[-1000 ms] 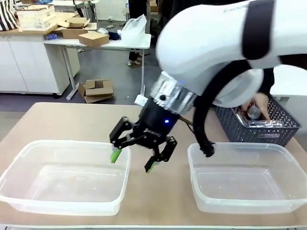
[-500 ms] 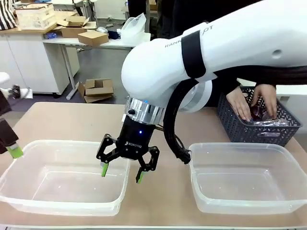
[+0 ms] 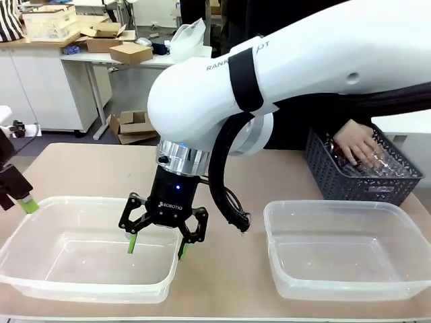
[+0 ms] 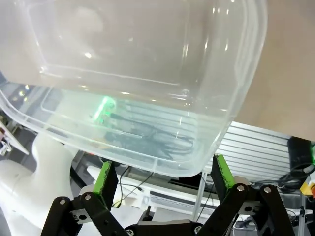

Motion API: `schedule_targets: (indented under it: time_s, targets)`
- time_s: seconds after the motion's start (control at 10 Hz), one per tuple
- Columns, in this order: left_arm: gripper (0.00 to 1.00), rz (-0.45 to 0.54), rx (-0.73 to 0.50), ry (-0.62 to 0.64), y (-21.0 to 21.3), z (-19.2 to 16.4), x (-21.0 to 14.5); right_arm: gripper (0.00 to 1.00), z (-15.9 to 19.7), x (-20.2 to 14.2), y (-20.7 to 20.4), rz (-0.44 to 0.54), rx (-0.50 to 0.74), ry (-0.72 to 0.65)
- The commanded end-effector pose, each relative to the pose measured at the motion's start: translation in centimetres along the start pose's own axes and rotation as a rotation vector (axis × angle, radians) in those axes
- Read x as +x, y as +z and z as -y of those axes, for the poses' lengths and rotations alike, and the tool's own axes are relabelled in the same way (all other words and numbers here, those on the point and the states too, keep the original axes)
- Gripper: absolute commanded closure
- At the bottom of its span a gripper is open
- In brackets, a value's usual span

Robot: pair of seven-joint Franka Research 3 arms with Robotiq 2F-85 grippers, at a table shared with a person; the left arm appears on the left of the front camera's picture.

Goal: Sort the waste into each basket.
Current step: Pick up the Organizing box on the left side of the table and lift it.

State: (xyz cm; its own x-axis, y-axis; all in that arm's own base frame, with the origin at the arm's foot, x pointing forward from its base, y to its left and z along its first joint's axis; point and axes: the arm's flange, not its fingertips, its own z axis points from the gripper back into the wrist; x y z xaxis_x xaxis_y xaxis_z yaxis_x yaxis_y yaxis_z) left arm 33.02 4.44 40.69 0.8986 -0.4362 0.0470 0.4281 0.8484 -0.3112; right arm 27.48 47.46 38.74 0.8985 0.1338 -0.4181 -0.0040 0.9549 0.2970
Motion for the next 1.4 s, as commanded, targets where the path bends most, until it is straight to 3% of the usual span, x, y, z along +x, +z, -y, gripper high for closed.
schedule_targets:
  time_s: [0.0, 0.1, 0.4, 0.7, 1.0, 1.1, 1.2, 1.3]
  targets:
    - [0.0, -0.057, 0.009, -0.031, 0.2, 1.2, -0.5, 0.0, -0.3, -0.5, 1.0, 0.003, -0.032, -0.043]
    - [0.0, 0.0, 0.0, 0.0, 0.0, 0.0, 0.0, 0.0, -0.2, -0.6, 1.0, 0.002, -0.045, -0.058]
    - [0.0, -0.057, 0.086, 0.121, -7.5, 1.6, 0.4, 0.0, 0.6, -0.7, 1.5, 0.102, -0.138, -0.178]
    - [0.0, -0.096, 0.107, 0.15, -8.9, 1.4, -0.1, 0.0, 0.9, 0.9, 0.2, 0.207, -0.153, -0.154]
    - [0.0, -0.084, 0.148, 0.175, -10.1, 0.9, -1.0, 0.0, 0.6, 1.8, -1.1, 0.239, -0.132, -0.143]
    - [0.0, -0.056, 0.142, 0.167, -9.6, 0.8, -1.0, 0.46, 0.4, 1.5, -1.1, 0.245, -0.13, -0.113]
    - [0.52, -0.054, 0.143, 0.157, -9.4, 0.8, -1.0, 0.51, 0.4, 1.4, -0.9, 0.268, -0.14, -0.115]
    - [0.6, -0.067, 0.139, 0.153, -9.4, 0.8, -1.0, 0.98, 0.3, 1.4, -1.0, 0.271, -0.144, -0.113]
